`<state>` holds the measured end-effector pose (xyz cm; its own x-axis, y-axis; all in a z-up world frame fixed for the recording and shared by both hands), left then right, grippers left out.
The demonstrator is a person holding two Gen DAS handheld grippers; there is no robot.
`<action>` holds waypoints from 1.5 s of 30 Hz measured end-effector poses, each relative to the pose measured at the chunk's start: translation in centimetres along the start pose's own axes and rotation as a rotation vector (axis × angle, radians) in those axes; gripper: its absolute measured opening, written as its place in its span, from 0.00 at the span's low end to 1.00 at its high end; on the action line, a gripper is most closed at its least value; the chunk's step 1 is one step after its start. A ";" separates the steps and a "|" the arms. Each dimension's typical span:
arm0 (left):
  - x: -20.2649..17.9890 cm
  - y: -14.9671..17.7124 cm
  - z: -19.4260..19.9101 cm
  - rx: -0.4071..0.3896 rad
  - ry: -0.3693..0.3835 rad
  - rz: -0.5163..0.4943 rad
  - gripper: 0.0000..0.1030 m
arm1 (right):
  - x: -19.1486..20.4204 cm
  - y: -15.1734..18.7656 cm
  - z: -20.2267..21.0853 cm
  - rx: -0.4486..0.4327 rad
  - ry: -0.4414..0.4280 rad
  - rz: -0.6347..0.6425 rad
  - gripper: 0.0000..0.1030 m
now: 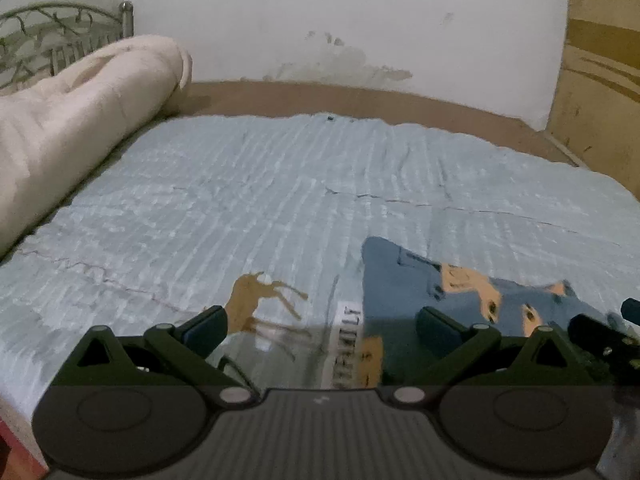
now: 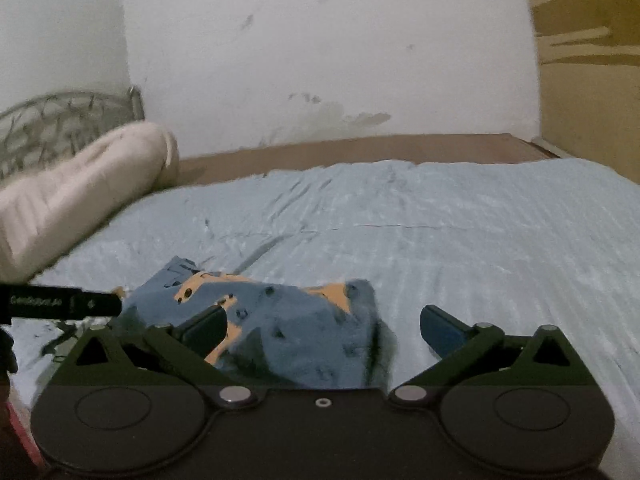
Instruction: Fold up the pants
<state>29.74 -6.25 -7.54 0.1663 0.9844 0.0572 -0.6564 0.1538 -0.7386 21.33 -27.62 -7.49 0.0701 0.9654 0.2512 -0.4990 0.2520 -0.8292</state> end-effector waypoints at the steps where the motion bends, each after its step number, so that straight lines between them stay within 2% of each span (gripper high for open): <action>1: -0.1 -0.2 -0.7 0.013 0.003 0.003 0.99 | 0.5 -0.2 -0.9 0.013 0.004 0.010 0.99; 5: -0.2 0.2 -2.9 0.050 -0.021 0.002 1.00 | 0.4 -0.8 -3.5 0.048 0.108 0.052 0.99; 9: 0.1 1.0 -3.6 0.049 0.001 0.034 1.00 | -2.9 -0.2 -3.9 0.062 0.211 0.022 0.99; 14: 0.3 1.1 -2.1 0.027 0.009 0.040 0.99 | -5.9 0.8 -3.6 0.051 0.183 -0.074 0.99; 17: -0.3 1.9 -0.5 0.011 0.030 0.014 0.99 | -5.4 0.6 -2.4 0.014 0.168 -0.066 0.99; 21: -1.6 4.3 1.2 0.027 0.074 -0.041 0.99 | -3.3 1.5 -0.4 -0.003 0.098 -0.013 0.99; 25: -2.0 6.8 3.1 -0.015 0.081 -0.063 0.99 | -2.9 4.1 0.7 0.033 0.121 0.064 0.99; 28: -1.6 7.6 4.0 -0.021 0.095 -0.038 0.99 | -3.7 5.5 2.0 0.015 0.102 0.042 0.99; 36: -1.2 8.1 4.7 -0.021 0.092 -0.024 0.99 | -3.5 5.9 4.4 -0.040 0.099 0.024 0.99; 39: -1.3 8.1 4.8 -0.020 0.092 -0.025 0.99 | -3.7 6.6 3.9 -0.009 0.113 0.020 0.99; 45: -1.3 8.2 4.8 -0.019 0.095 -0.021 0.99 | -3.9 6.9 3.8 -0.017 0.111 0.005 0.99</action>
<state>20.59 -5.81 -10.41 0.2496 0.9683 0.0099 -0.6379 0.1721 -0.7507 14.35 -29.88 -12.29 0.1636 0.9679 0.1910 -0.4848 0.2474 -0.8389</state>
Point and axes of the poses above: each gripper's, at about its wrist camera, not at the fingertips, and z roughly against the way its jaws point, x to its left, y to its underside, the point moved 7 cm from there along -z, roughly the way its jaws point, and after that the axes turned 8 degrees about -z, right-handed, at the moved point
